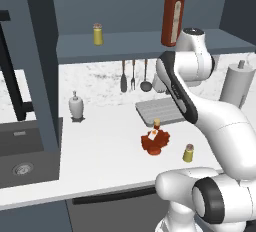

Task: Put the shaker and condiment bottle from the counter next to their counterparts in the cabinet.

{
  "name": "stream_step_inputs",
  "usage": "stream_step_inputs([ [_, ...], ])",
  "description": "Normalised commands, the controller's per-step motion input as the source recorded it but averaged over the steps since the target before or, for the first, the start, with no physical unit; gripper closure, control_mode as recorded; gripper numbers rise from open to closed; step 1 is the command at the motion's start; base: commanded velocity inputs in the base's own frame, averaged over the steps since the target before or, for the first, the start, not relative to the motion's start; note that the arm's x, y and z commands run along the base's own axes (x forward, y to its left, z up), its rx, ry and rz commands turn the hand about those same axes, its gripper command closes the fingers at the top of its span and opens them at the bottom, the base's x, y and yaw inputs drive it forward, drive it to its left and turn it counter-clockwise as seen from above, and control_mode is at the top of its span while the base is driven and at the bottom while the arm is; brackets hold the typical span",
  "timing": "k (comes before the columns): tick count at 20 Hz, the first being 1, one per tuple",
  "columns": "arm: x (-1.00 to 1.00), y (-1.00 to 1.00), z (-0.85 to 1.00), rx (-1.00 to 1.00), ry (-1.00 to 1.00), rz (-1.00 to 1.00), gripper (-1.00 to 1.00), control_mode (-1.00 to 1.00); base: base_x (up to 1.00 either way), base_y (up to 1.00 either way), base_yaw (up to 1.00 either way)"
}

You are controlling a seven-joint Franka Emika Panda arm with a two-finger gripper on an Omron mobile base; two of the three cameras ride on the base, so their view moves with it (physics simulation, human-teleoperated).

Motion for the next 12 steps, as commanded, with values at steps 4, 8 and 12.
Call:
stream_step_inputs([
  [4, 0.0, -0.01, 0.0, 0.0, 0.0, 0.0, -1.0, -1.0, 0.0, 0.0, 0.0],
  [8, 0.0, 0.0, -0.02, -0.01, 0.0, 0.02, -1.0, -1.0, 0.0, 0.0, 0.0],
  [12, 0.0, 0.0, -0.06, -0.03, 0.0, 0.0, -1.0, -1.0, 0.0, 0.0, 0.0],
])
